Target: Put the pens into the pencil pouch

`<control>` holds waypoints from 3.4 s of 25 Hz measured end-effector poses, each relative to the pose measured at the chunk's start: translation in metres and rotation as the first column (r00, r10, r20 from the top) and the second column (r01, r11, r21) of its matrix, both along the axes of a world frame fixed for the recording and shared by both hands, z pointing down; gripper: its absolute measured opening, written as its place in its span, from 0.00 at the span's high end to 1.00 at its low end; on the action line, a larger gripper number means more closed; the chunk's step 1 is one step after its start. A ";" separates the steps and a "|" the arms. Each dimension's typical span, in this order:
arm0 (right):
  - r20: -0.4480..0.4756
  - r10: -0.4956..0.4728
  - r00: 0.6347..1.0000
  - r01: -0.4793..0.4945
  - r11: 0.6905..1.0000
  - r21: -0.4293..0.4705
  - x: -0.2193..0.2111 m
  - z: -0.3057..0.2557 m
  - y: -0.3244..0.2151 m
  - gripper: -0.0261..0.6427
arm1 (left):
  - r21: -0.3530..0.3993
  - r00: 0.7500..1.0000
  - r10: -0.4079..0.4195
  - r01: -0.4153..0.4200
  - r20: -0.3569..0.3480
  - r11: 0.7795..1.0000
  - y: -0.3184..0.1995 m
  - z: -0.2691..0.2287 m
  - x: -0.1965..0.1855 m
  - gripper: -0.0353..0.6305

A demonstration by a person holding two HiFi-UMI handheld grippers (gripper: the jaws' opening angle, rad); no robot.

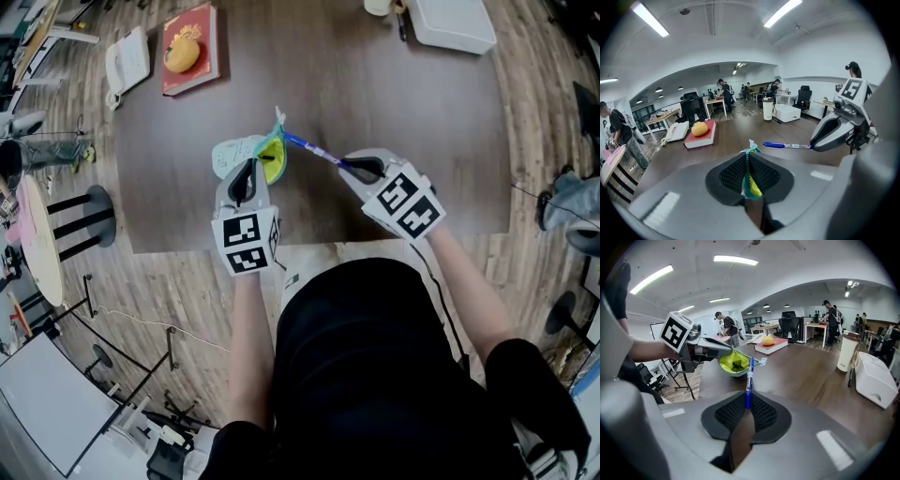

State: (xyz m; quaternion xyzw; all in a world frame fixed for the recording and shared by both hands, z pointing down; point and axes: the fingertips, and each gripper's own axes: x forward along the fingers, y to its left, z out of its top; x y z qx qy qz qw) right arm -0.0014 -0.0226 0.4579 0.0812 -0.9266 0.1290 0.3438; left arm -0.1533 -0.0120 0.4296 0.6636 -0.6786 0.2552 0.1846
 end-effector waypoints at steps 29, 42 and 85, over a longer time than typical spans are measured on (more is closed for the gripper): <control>-0.026 -0.172 0.985 0.172 0.985 0.011 -0.065 0.004 0.045 0.90 | 0.023 1.000 0.006 -0.006 -0.011 1.000 0.013 -0.007 -0.006 0.92; -0.005 -0.181 0.983 0.181 0.983 0.005 -0.095 -0.002 0.044 0.90 | 0.023 1.000 0.021 -0.021 -0.017 1.000 0.015 -0.010 -0.006 0.92; -0.016 -0.247 0.969 0.247 0.969 -0.008 -0.152 0.010 0.050 0.89 | 0.018 0.998 0.032 -0.032 -0.049 0.999 0.022 -0.010 -0.007 0.92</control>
